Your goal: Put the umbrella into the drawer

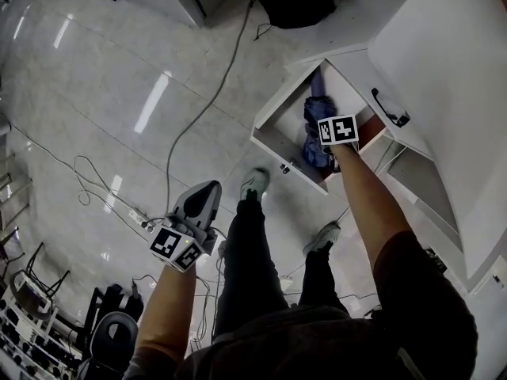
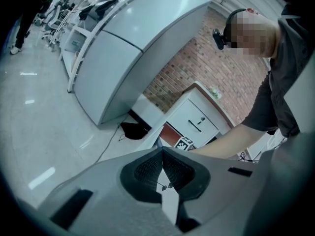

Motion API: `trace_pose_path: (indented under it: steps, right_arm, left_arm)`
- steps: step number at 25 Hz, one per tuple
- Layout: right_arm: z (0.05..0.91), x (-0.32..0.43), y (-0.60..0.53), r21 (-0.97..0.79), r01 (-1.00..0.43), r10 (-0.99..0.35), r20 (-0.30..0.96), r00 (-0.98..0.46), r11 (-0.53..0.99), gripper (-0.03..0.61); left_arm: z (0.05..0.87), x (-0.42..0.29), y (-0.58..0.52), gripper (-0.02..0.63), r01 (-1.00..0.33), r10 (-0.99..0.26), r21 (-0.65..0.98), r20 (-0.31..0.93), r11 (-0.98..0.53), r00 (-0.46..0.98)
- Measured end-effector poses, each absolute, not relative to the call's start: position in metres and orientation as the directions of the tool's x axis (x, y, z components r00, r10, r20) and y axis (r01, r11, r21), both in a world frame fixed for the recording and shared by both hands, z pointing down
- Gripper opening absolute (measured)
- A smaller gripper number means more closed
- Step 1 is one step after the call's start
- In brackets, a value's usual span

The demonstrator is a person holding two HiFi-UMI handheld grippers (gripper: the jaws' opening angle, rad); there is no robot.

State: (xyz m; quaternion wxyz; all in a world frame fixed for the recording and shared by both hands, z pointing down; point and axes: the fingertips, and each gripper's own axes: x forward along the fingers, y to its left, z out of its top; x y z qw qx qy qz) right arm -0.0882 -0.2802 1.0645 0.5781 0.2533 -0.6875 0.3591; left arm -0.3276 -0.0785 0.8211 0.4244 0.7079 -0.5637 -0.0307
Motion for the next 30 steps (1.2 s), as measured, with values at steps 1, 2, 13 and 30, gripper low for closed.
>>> trace_pose_path:
  steps: [1, 2, 13, 30]
  right_arm:
    - [1.061, -0.086, -0.282, -0.196, -0.762, 0.06, 0.977, -0.202, 0.617, 0.35]
    - [1.056, -0.083, -0.285, -0.194, -0.762, 0.055, 0.978, -0.204, 0.617, 0.35]
    - [0.977, -0.07, -0.272, -0.232, -0.751, 0.043, 0.964, -0.263, 0.618, 0.349]
    - [0.713, 0.067, -0.177, -0.377, -0.706, -0.05, 0.863, -0.503, 0.6, 0.345]
  left_arm:
    - [0.819, -0.326, -0.081, 0.0, -0.772, -0.826, 0.635, 0.434, -0.003, 0.36]
    - [0.815, -0.324, -0.083, 0.0, -0.773, -0.827, 0.635, 0.433, -0.002, 0.358]
    - [0.762, -0.288, -0.111, 0.0, -0.803, -0.835, 0.592, 0.405, -0.072, 0.373]
    - [0.585, -0.118, -0.135, 0.0, -0.812, -0.808, 0.507, 0.325, -0.289, 0.491]
